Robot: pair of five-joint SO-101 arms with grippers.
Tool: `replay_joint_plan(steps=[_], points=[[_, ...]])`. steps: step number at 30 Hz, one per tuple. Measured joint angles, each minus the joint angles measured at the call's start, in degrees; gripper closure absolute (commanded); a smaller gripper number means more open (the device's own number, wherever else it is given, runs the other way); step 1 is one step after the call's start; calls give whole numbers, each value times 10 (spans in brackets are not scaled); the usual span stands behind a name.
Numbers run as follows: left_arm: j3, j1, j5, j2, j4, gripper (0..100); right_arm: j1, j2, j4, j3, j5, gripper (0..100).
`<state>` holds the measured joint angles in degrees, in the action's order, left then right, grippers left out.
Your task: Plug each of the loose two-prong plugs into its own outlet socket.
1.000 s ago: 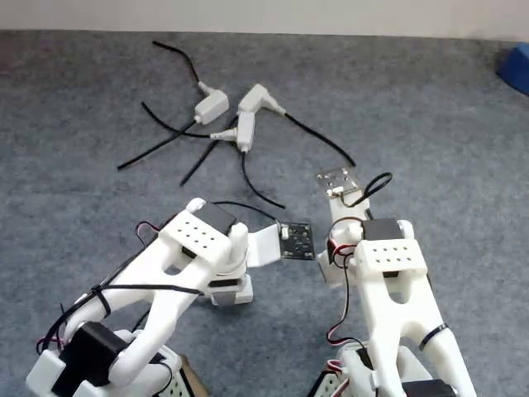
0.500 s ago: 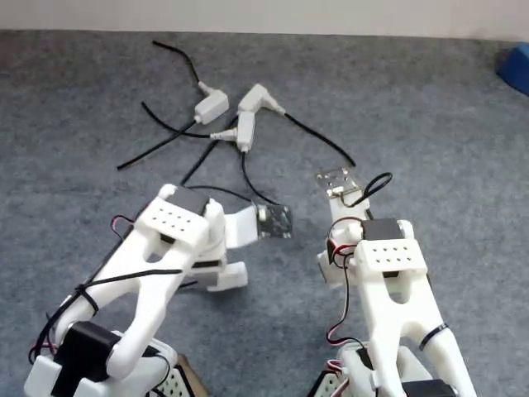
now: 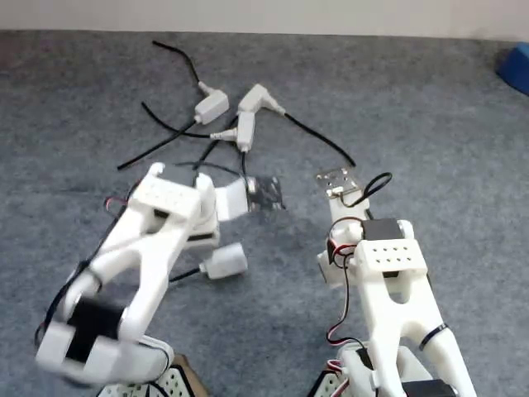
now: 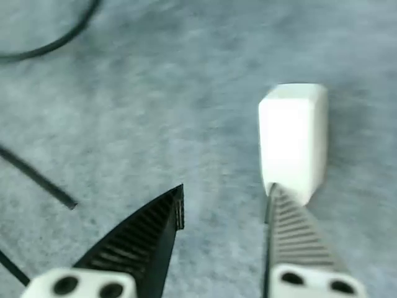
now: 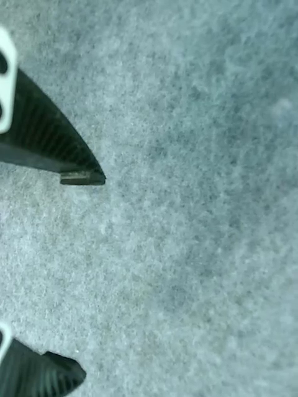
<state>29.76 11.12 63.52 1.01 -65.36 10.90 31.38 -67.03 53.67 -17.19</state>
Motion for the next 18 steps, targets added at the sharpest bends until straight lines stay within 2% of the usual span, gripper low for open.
replay_joint_plan(steps=[6,12,15,18], points=[[-99,-25,-1,-145,-4,779,0,0,0,0,0,595],[-118,-61,-1,-115,-39,779,0,0,0,3,0,595],[-120,-115,-18,-59,-52,779,0,0,0,5,0,595],[-137,-211,-91,-16,-32,779,1,0,0,11,0,595]])
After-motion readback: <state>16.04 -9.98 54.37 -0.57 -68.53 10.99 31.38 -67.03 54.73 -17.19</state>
